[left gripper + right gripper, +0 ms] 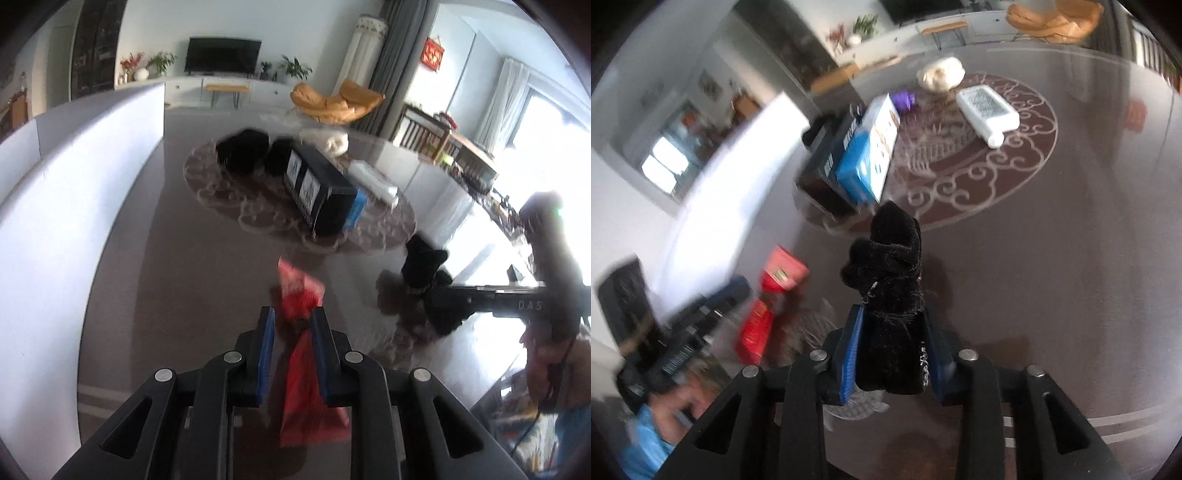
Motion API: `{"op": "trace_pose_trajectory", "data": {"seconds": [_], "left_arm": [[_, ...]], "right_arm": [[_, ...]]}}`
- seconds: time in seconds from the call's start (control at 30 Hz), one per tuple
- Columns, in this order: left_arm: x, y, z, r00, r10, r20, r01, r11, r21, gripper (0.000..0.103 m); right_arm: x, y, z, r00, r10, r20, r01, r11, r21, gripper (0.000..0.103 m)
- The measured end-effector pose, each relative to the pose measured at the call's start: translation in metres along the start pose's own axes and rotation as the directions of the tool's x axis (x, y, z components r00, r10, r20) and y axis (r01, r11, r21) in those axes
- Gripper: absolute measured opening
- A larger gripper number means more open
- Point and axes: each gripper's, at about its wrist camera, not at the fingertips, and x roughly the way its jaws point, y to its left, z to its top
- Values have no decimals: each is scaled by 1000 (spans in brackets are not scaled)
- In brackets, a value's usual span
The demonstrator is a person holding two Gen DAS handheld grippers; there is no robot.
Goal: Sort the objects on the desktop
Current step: 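Grasp the black fuzzy glove with the right gripper while the left holds the red packet, then carry both items over the brown-floored bin and open both grippers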
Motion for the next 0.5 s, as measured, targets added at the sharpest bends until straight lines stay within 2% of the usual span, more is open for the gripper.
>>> {"op": "trace_pose_trajectory", "data": {"seconds": [0.1,0.13,0.2,0.27,0.33,0.37,0.43,0.5], "left_arm": [[5,3,-7,998,-9,-54,9,1000,1,21],[6,3,-7,998,-23,-65,23,1000,-3,21],[4,1,-8,997,-36,-74,36,999,-13,30],[0,-1,-7,996,-57,-68,55,998,-27,57],[-7,-7,-5,996,-77,-45,76,996,-37,74],[-8,-11,-3,996,-79,-34,78,996,-31,76],[-9,-24,3,997,-71,-21,71,997,-2,77],[-1,-32,9,999,-44,-26,44,999,6,80]], "right_arm": [[-1,10,3,999,-46,1,46,998,-51,75],[0,14,6,998,-60,6,61,996,-68,77],[2,22,12,997,-76,2,76,992,-98,78],[4,24,14,997,-77,-4,76,991,-106,78],[7,27,16,997,-82,-14,80,990,-119,78],[10,30,16,995,-94,-18,91,987,-132,78],[12,33,14,992,-126,-15,122,980,-156,71],[12,34,10,988,-156,-4,153,972,-180,38]]}}
